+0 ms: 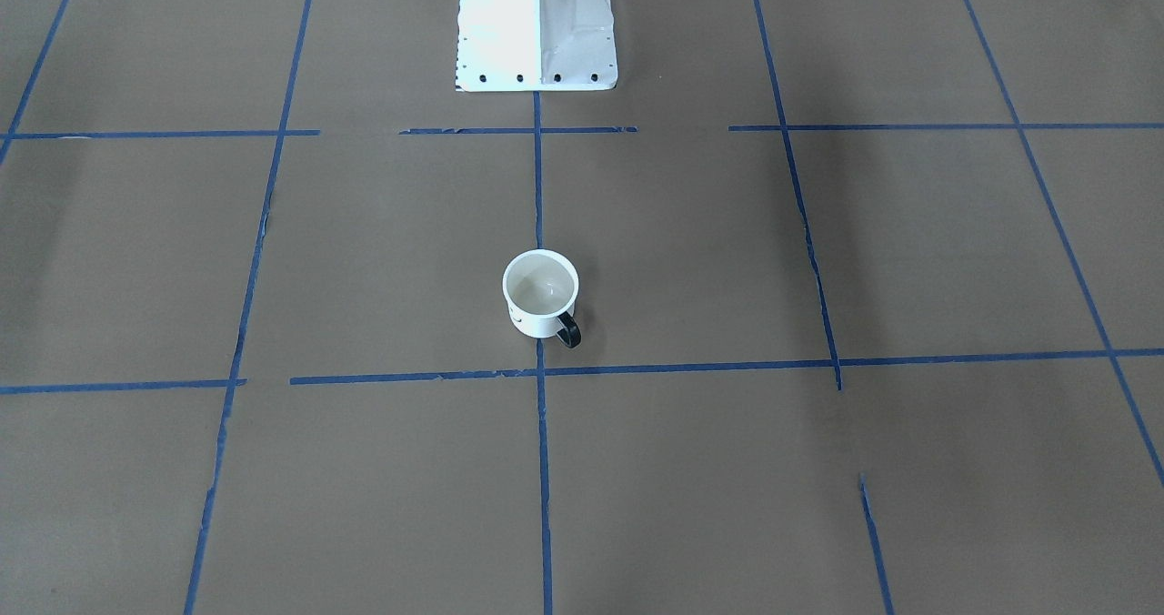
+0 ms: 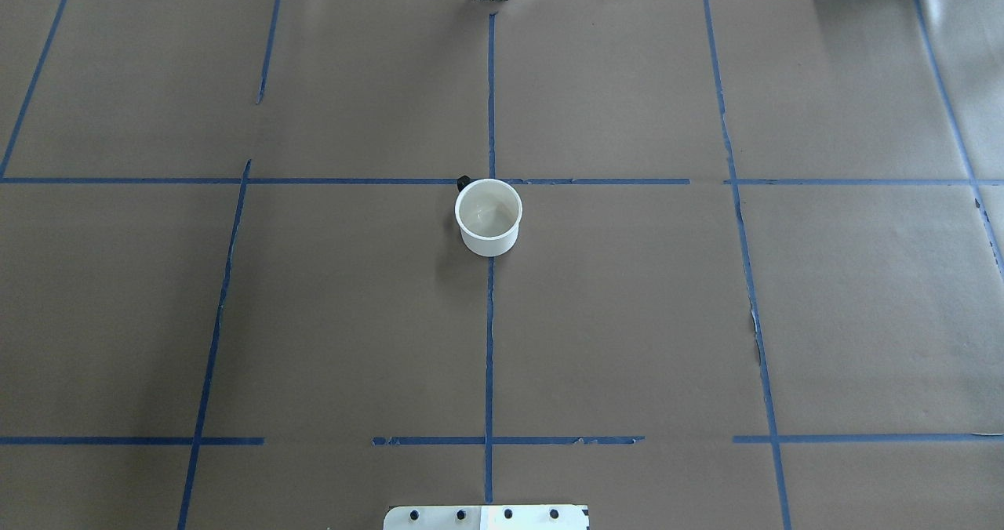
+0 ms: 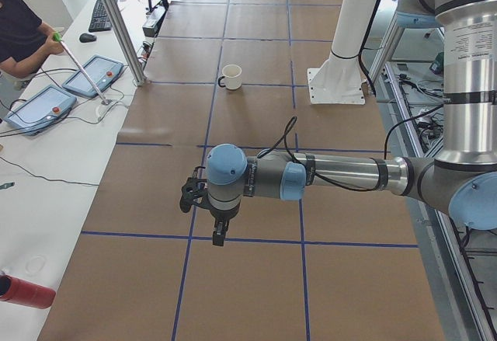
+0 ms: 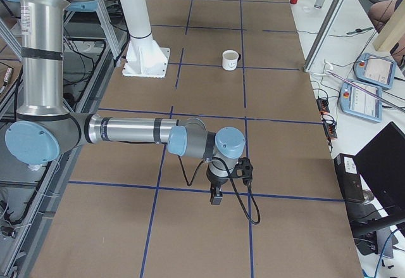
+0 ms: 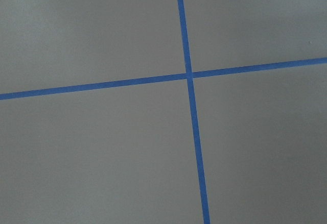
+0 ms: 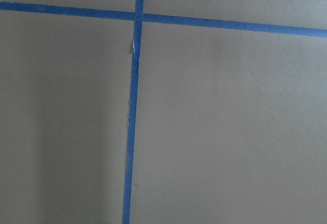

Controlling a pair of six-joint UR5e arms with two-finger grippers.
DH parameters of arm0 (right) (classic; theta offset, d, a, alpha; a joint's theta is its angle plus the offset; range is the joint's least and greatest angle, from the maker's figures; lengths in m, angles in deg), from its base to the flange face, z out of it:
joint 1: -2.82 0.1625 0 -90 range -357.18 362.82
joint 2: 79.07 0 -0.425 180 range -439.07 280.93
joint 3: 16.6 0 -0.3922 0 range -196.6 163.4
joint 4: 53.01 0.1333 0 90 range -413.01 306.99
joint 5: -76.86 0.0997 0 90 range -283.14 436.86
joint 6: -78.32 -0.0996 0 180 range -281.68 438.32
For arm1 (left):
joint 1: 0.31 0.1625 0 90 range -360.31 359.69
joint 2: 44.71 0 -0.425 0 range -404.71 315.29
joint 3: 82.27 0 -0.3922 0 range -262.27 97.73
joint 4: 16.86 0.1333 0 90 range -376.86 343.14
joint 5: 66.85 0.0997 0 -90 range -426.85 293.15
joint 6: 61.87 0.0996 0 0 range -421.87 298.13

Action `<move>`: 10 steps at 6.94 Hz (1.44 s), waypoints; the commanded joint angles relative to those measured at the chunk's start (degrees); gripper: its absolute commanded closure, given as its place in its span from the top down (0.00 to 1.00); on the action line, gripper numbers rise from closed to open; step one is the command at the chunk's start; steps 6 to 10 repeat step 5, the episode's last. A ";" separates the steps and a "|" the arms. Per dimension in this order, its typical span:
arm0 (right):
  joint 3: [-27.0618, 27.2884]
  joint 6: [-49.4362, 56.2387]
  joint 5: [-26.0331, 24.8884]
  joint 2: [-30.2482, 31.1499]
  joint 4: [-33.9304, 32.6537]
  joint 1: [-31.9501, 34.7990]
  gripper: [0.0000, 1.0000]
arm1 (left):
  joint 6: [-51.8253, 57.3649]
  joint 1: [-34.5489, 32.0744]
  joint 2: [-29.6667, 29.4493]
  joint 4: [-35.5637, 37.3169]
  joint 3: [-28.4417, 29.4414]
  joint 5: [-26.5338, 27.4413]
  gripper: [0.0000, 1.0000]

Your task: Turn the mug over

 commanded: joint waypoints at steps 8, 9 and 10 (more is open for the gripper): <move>0.00 0.00 0.00 0.00 0.00 0.00 1.00 | 0.00 -0.09 0.01 0.00 -0.26 -0.03 1.00; 0.00 0.00 0.00 0.00 0.00 0.00 1.00 | 0.00 -0.09 0.01 0.00 -0.26 -0.03 1.00; 0.00 0.00 0.00 0.00 0.00 0.00 1.00 | 0.00 -0.09 0.01 0.00 -0.26 -0.03 1.00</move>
